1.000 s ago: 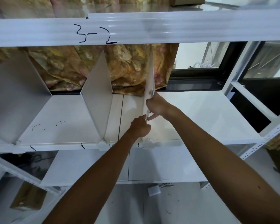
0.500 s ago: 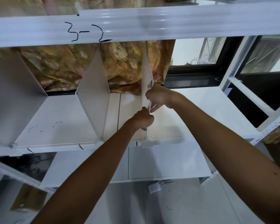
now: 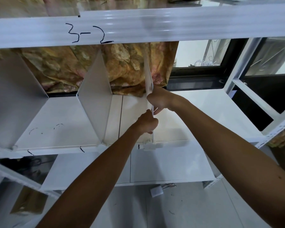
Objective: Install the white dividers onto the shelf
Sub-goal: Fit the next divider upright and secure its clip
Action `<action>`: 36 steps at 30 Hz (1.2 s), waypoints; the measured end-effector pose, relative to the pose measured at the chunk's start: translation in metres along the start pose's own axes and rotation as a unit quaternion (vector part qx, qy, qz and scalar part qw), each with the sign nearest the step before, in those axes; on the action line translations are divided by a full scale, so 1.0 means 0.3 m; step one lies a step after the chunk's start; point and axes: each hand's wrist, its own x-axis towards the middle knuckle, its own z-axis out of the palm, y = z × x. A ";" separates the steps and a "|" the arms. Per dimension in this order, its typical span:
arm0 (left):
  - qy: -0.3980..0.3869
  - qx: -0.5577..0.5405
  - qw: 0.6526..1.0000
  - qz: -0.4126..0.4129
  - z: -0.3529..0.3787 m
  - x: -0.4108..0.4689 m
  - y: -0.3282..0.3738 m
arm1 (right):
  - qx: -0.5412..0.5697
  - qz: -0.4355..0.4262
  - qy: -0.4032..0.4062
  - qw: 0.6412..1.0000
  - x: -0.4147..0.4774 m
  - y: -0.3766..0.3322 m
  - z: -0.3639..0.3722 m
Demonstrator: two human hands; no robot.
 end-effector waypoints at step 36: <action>-0.017 0.032 0.999 0.029 -0.050 0.029 -0.003 | 0.050 0.040 -0.052 0.997 0.037 -0.027 -0.034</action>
